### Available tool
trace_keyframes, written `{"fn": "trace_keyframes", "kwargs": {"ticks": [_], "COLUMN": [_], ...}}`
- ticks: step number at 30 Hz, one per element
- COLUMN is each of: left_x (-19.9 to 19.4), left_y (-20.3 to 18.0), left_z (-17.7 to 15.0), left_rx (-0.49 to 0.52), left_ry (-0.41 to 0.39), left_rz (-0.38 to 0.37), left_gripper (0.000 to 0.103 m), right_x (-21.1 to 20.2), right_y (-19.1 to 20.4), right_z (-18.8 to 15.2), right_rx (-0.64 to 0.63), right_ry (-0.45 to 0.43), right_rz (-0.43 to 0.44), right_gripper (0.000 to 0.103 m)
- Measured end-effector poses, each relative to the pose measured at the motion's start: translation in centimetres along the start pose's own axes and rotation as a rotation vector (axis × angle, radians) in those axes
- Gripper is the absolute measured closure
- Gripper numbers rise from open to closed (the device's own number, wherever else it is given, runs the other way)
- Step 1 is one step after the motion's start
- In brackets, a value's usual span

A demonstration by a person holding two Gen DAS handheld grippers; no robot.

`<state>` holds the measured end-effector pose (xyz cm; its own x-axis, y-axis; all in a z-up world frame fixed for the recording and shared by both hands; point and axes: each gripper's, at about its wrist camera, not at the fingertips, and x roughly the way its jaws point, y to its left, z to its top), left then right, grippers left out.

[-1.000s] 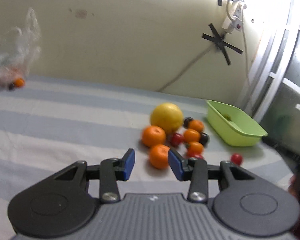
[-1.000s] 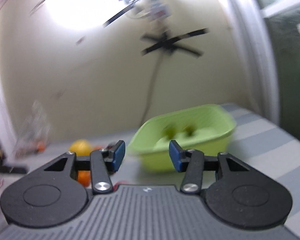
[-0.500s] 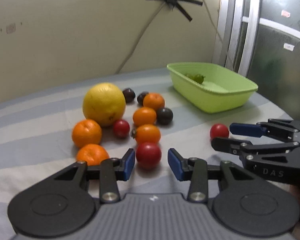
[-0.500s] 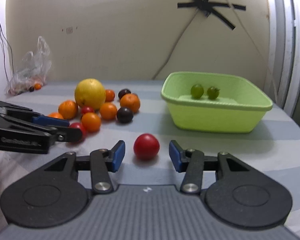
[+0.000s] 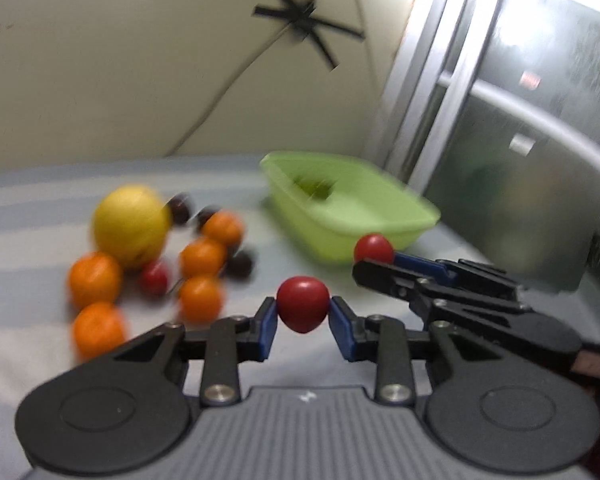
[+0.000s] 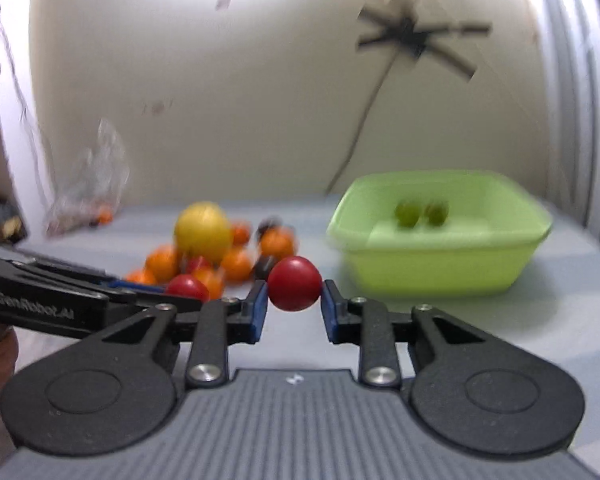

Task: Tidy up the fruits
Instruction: 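Carry both red tomatoes into the green basket and open both grippers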

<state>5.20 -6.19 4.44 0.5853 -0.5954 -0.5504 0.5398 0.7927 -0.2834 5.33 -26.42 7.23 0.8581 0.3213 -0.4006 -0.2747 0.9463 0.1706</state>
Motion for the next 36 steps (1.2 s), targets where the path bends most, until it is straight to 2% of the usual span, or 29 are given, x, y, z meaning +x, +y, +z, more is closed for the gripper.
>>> {"fn": "trace_keyframes", "kwargs": {"ticks": [2,5,8,12,14,17,22,24,26,28,31,33,36], "left_x": [0.9,3.4,7.2,11.6,13.1,13.7,13.9,13.3,12.1,9.5,4.4,0.9,-3.7], "left_y": [-0.5,-1.8,-3.0,-3.8,-3.8,-3.7,-3.6,-3.5,-3.0,-2.3,-0.4,1.4,4.4], "left_z": [2.3,5.2,7.0,7.2,6.9,6.5,6.7,6.8,6.9,7.1,7.1,6.6,4.8], "left_rx": [-0.013,0.006,0.015,0.021,0.016,0.027,0.043,0.031,0.002,-0.016,-0.042,-0.061,-0.072], "left_ry": [-0.015,-0.045,-0.029,0.026,0.053,0.033,0.022,0.019,0.0,-0.055,-0.159,-0.212,-0.262], "left_rz": [-0.035,-0.051,-0.04,-0.012,0.005,0.037,0.055,0.054,0.035,0.015,0.023,0.059,0.194], "left_gripper": [0.074,0.074,0.073,0.073,0.074,0.072,0.065,0.06,0.06,0.06,0.06,0.06,0.059], "right_x": [-0.7,-0.6,0.9,2.2,2.6,3.0,3.2,2.9,2.6,2.2,1.3,0.9,0.3], "right_y": [-1.4,-3.7,-5.8,-7.4,-7.1,-7.0,-8.4,-8.7,-8.8,-8.9,-9.6,-10.4,-11.4], "right_z": [1.4,3.1,3.6,2.4,2.2,2.2,2.3,2.3,2.3,2.2,2.2,2.4,2.3], "right_rx": [0.011,0.009,-0.012,0.031,-0.012,-0.031,0.048,0.075,0.086,0.104,0.153,0.202,0.272], "right_ry": [-0.087,-0.173,-0.17,-0.144,-0.12,-0.101,-0.066,-0.077,-0.091,-0.112,-0.168,-0.204,-0.235], "right_rz": [-0.054,-0.18,-0.283,-0.299,-0.31,-0.311,-0.3,-0.295,-0.291,-0.297,-0.333,-0.358,-0.401], "right_gripper": [0.072,0.072,0.072,0.071,0.071,0.07,0.067,0.06,0.06,0.06,0.06,0.06,0.06]}}
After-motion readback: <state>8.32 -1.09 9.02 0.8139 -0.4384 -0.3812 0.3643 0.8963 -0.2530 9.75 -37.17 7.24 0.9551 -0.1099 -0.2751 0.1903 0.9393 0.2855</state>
